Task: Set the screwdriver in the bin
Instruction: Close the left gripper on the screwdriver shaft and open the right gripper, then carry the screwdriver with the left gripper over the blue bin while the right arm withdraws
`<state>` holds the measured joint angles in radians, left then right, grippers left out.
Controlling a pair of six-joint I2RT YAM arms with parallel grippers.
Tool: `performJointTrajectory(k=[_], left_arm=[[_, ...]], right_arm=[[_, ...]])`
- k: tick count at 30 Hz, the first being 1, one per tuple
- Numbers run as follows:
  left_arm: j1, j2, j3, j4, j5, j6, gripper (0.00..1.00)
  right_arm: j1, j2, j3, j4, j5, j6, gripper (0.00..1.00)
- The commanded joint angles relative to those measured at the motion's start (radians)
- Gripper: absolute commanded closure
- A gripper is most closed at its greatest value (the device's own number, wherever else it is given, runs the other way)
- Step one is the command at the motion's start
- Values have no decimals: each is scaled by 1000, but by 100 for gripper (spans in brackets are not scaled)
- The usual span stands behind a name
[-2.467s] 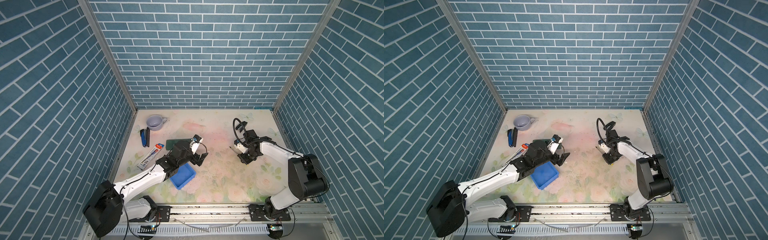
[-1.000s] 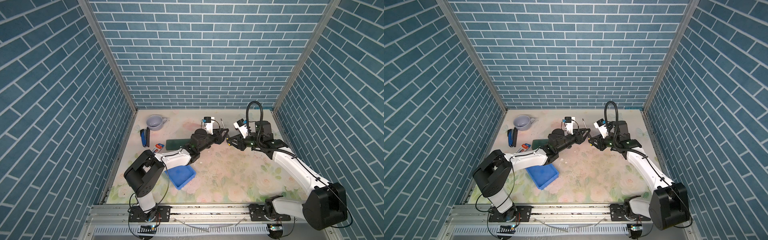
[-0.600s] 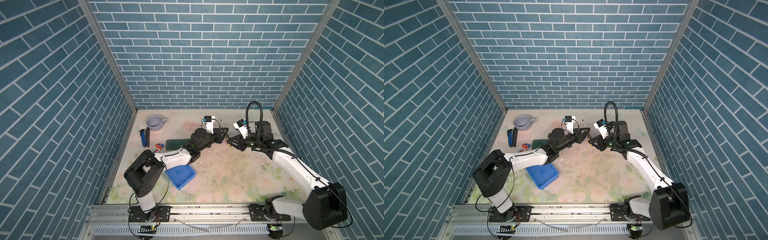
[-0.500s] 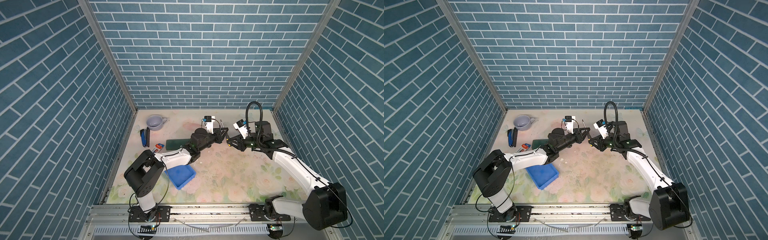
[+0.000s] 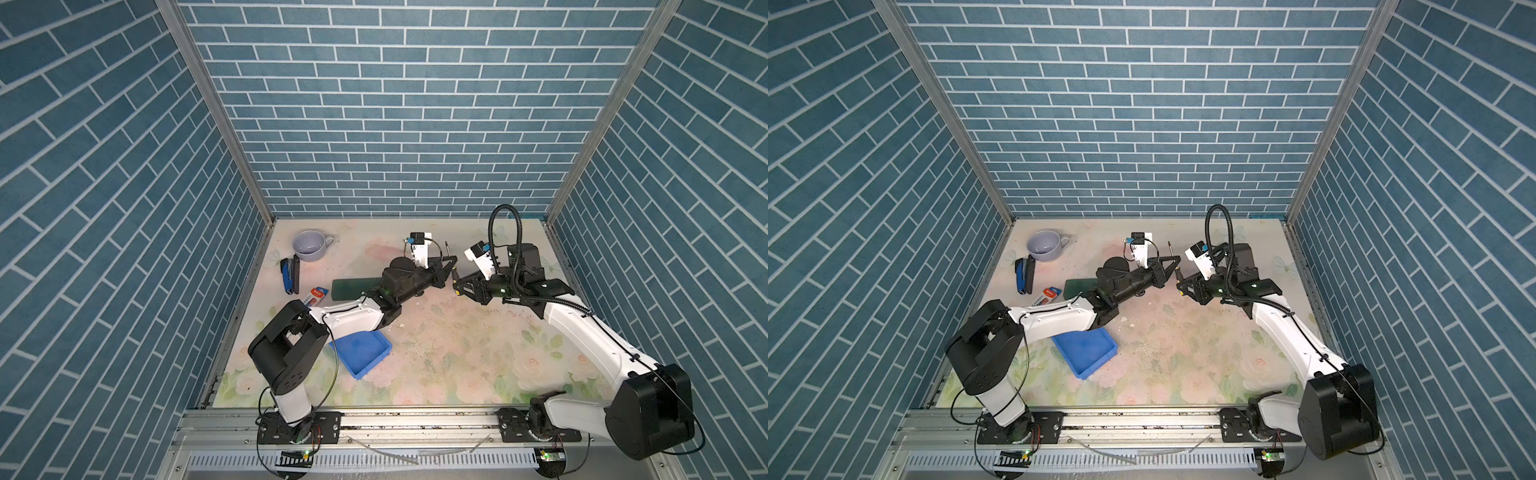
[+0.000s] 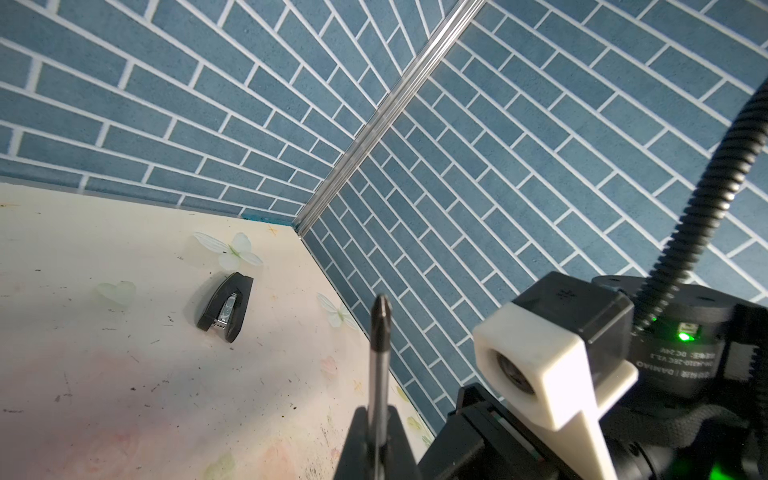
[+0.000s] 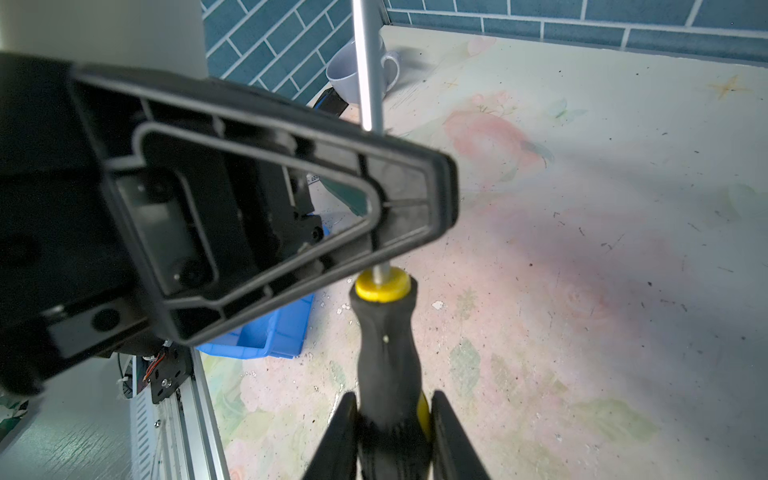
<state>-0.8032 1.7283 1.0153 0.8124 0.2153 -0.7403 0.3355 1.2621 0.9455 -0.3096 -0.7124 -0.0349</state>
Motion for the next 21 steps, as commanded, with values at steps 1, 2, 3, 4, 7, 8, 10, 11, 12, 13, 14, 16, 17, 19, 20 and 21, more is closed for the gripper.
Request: performJointTrajectory(k=[1,2,3,4,7,8,10,11,12,13,14,16,17,19,20,21], left_arm=[[7,-42,-30,-11,-58,43,100],[8,-55,-39,-23,-76,49,100],[10,-74,-52,-41,-98,56,100],[12,-97,-67,-63,-125,60,100],[18,-176,-115,-145,-217,58,100],[18,-203,-130,-175,-250,58,100],[18,-269,-162,-261,-321,49,100],[18,-300,-174,-306,-355,33,100],[19,-334,-188,-359,-401,7,100],[18,-369,-203,-416,-443,-23,100],[19,-398,-214,-469,-476,-50,100],[21,-460,-221,-624,-551,-117,100],[21,-483,-216,-699,-576,-147,100],[23,-528,-213,-842,-636,-222,100],[24,-545,-220,-884,-657,-254,100],[27,-566,-236,-915,-677,-287,100]], right_arm=[[-1,-22,-8,6,30,-30,46],[-1,-25,-8,9,29,-32,39],[-1,-28,-6,8,27,-36,31],[0,-32,-2,9,28,-39,25],[2,-36,4,16,36,-35,21],[2,-39,3,24,39,-31,20],[8,-44,4,40,42,-28,18],[14,-44,5,49,43,-27,17],[22,-43,8,56,44,-26,16],[31,-38,12,61,48,-28,16],[40,-32,20,62,49,-29,15],[68,-17,35,67,51,-33,14],[80,-11,41,69,51,-32,14],[113,6,58,71,48,-41,14],[127,13,65,71,45,-48,14],[143,23,73,71,39,-55,14]])
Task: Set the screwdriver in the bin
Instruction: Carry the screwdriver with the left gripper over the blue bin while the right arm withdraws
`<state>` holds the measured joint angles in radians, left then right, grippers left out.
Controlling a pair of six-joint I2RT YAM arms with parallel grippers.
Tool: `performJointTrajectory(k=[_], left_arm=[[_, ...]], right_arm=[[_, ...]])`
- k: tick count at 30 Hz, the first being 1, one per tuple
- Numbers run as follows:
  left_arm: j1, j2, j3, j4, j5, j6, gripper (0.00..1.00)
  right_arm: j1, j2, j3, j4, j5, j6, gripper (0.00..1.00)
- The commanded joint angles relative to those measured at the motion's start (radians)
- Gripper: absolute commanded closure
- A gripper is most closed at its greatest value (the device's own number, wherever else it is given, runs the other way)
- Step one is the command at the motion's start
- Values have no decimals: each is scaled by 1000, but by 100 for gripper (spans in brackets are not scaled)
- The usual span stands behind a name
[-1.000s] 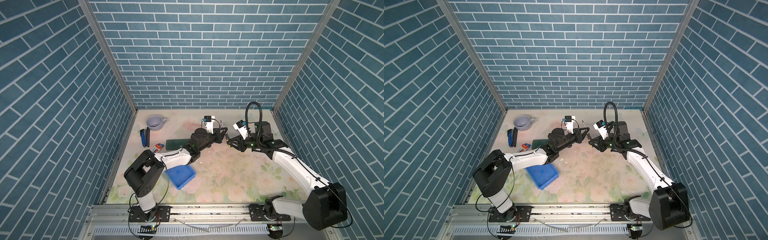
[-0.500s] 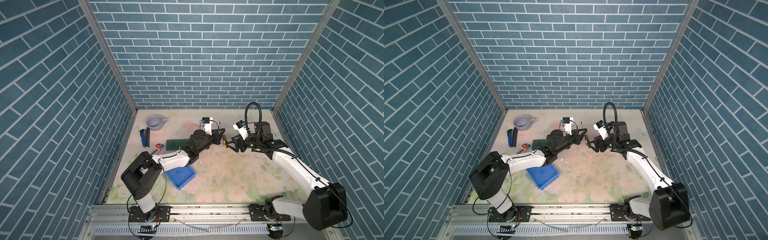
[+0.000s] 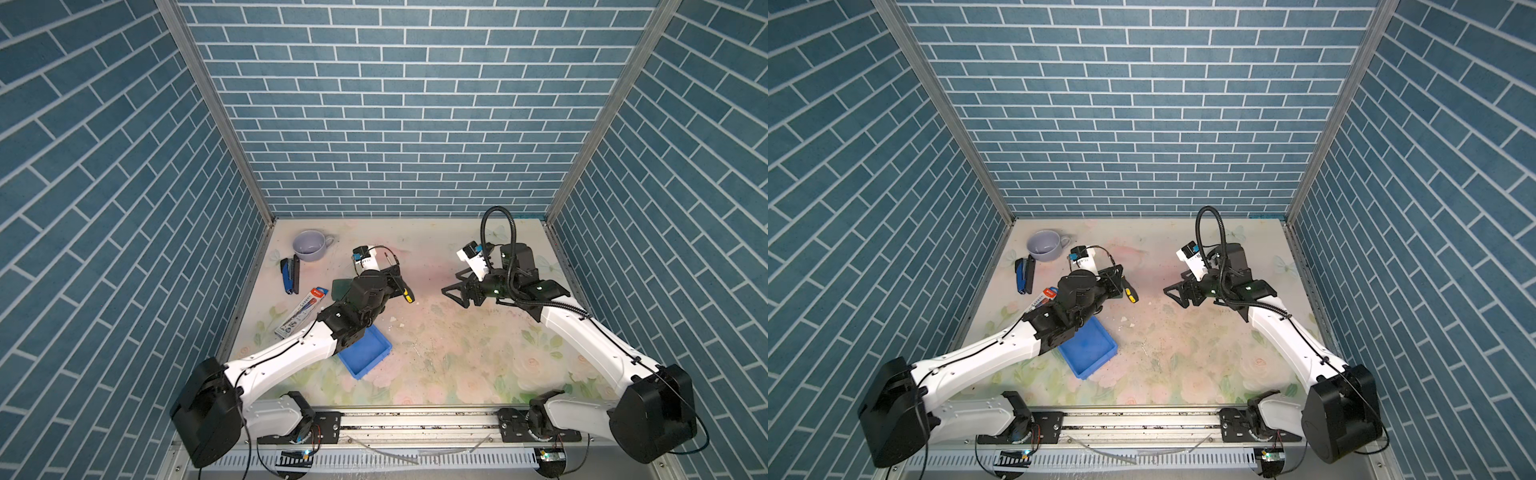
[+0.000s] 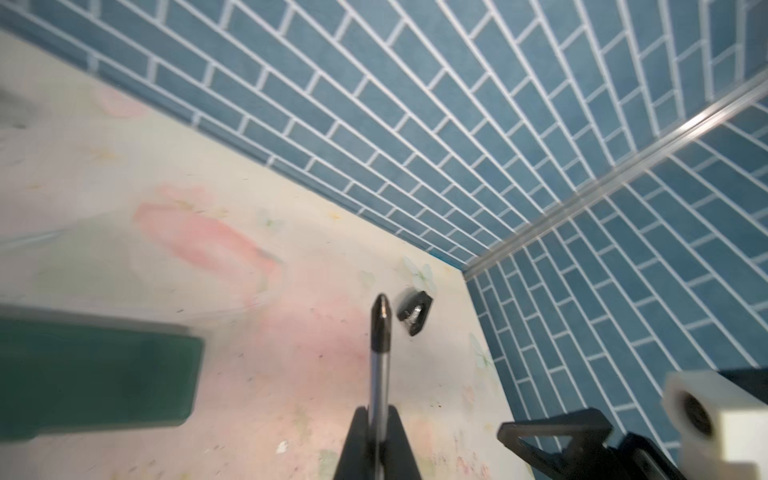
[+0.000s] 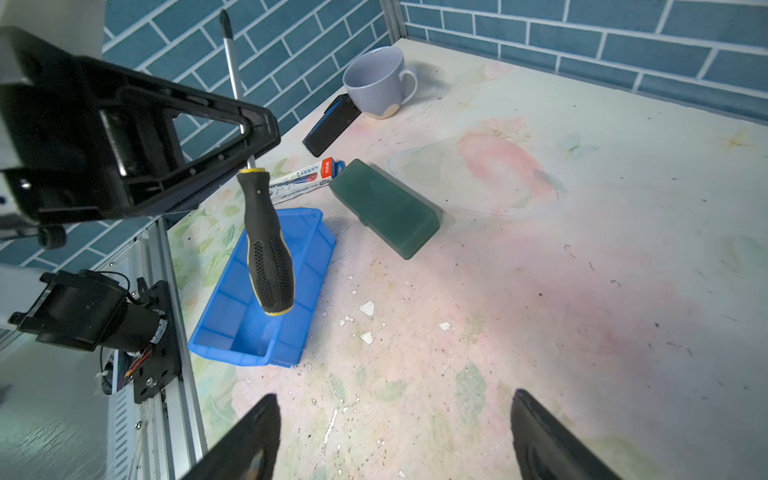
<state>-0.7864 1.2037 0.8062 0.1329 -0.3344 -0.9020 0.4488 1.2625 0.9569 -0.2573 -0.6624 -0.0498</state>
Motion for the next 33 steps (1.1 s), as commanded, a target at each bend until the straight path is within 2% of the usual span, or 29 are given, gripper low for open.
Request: performJointTrajectory(k=[1,5,10,18,24,33], left_arm=[[10,-63,-42,-263,-147,-155,100],[23,-112,-77,-416,-182,-321,100],[59,-115,-91,-574,-124,-475,100],[103,-43,-100,-733,-41,-681,100],[128,4,-150,-717,6,-723,100],[152,90,-180,-670,57,-758,100]], right_arm=[[47,31,69,17,-18,-48,14],[109,71,110,-24,-36,-111,14],[171,122,159,-81,-43,-175,14],[198,150,191,-96,-50,-185,14],[225,146,197,-122,-51,-225,11],[321,174,235,-183,-58,-287,9]])
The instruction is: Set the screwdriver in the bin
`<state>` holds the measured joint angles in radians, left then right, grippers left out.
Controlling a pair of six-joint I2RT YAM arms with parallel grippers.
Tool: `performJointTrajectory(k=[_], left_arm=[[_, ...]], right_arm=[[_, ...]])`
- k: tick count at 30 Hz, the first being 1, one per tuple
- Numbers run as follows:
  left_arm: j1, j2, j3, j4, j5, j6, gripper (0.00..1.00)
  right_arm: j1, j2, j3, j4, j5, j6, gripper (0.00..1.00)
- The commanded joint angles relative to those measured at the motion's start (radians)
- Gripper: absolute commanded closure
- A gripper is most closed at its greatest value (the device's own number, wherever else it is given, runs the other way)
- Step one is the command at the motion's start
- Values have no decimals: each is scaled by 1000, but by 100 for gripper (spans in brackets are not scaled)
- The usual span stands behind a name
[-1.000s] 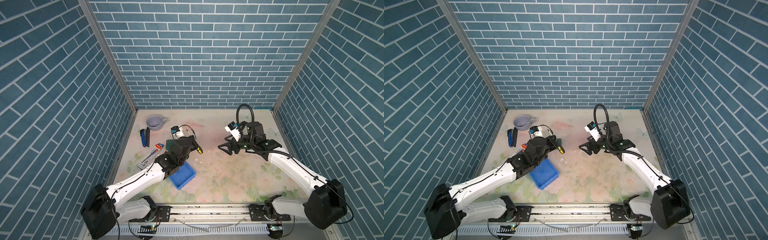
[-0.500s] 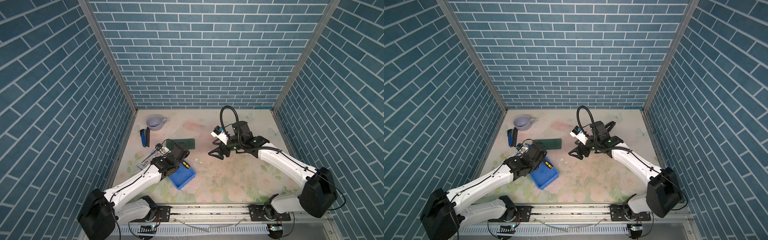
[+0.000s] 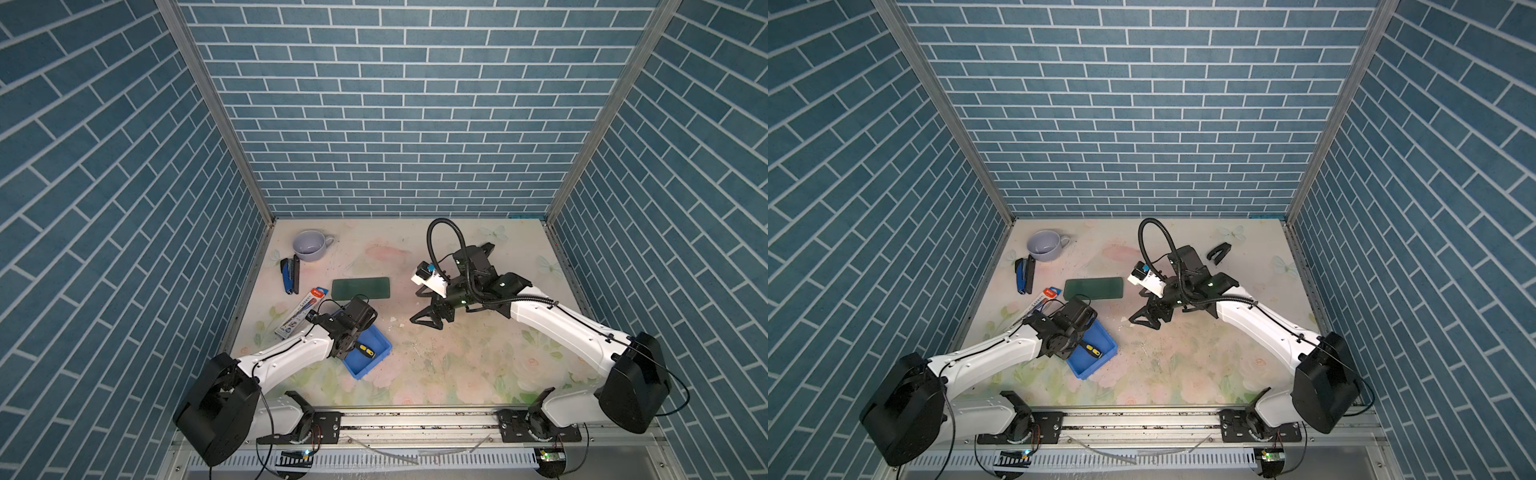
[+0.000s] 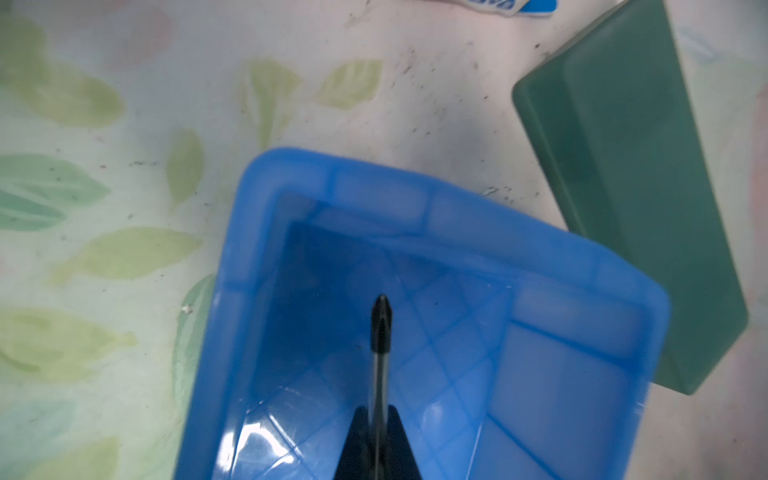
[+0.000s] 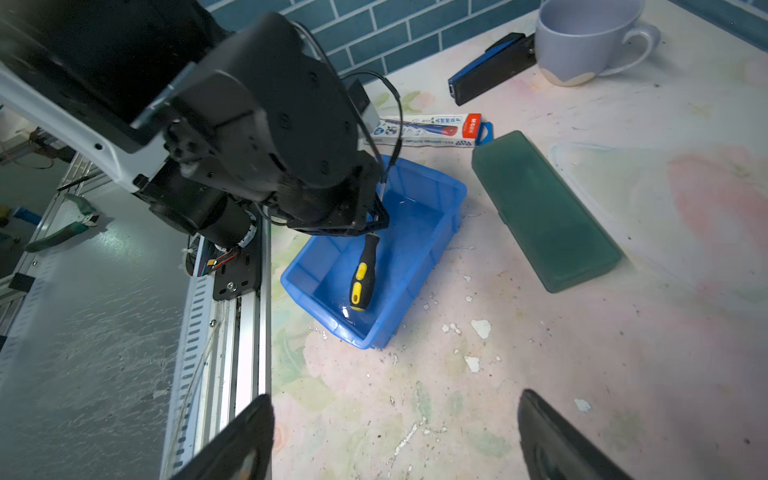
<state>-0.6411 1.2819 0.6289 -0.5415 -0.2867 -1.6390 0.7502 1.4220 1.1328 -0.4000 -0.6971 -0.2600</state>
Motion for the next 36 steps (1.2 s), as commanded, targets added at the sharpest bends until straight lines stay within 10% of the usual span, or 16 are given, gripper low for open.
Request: performJointTrajectory(k=[1,23,29,36], left_arm=[[6,20,0,6,8,-21,100],[7,-85,147,-126,-137,152,12],[7,-119,211,-30,-254,435,2],[13,-177,162,303,-437,1053,0]], right_arm=[[29,17,59,-39,-21,-77,9],[-71,-85,-61,152,69,77,5],[-196,-161,-146,290,117,186,5],[-339,-258,-306,494,300,336,6]])
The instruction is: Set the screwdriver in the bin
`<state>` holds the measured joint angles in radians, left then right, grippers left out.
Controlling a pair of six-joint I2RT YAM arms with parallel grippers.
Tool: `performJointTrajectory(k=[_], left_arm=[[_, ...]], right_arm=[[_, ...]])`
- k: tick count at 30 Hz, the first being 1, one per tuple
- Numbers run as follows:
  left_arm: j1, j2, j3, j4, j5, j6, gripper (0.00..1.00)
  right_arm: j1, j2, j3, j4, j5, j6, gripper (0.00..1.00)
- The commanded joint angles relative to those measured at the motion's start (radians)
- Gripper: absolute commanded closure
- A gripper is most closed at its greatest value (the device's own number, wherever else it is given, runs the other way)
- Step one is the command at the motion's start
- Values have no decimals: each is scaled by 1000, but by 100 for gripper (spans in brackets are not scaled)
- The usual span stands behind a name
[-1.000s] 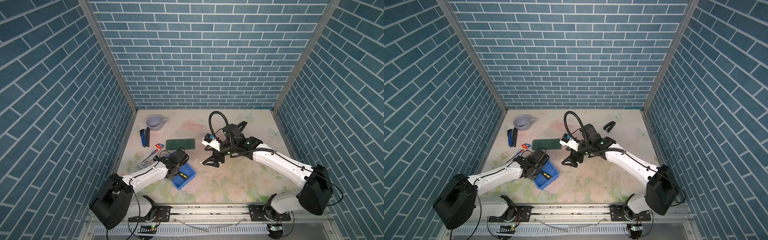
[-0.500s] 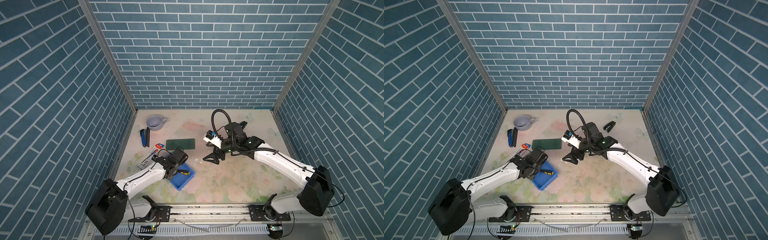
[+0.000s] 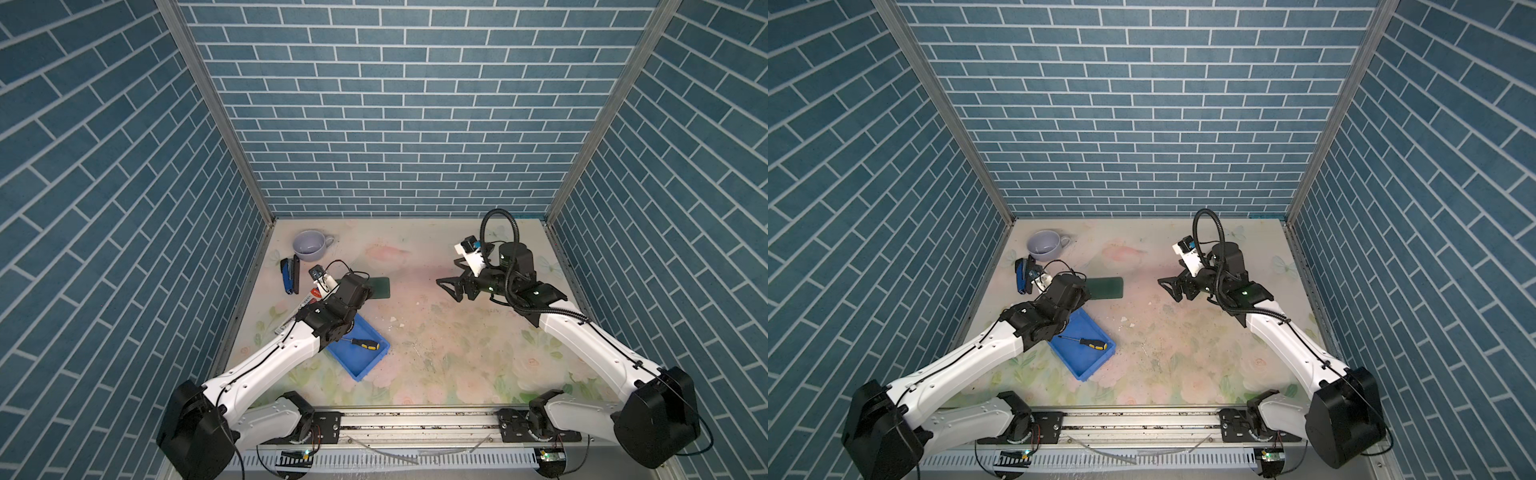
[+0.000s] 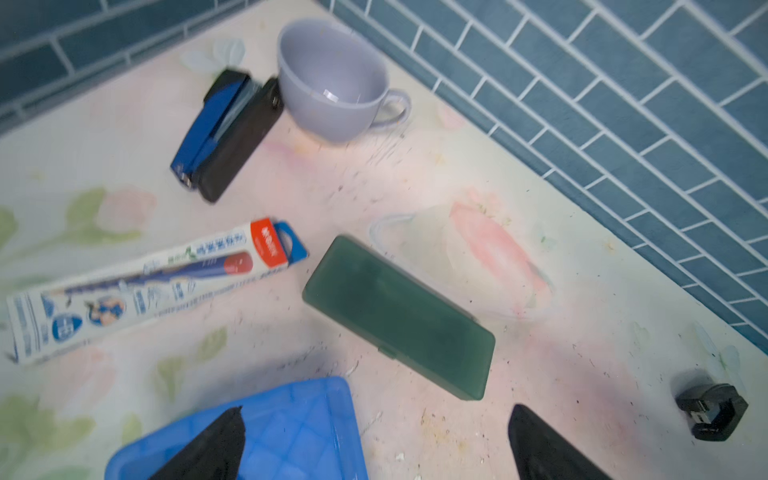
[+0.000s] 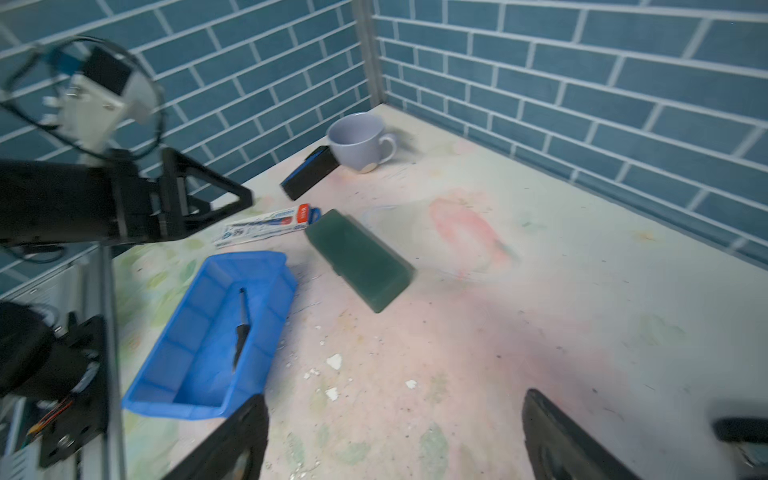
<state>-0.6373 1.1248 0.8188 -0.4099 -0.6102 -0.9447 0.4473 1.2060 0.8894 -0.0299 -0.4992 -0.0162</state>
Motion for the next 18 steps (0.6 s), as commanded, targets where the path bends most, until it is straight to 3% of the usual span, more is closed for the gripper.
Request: performJointTrajectory(k=[1,10,18], left_arm=[[15,-19,-42,237,-114,434,0],[179,-8,-194,638,4,918,0],[328,-4,-357,826,167,1086,0]], right_arm=[[-55,-52,-81,138,127,105,6],[-258,-103,-284,290,386,73,6],[-405,-36,-464,509,614,49,6]])
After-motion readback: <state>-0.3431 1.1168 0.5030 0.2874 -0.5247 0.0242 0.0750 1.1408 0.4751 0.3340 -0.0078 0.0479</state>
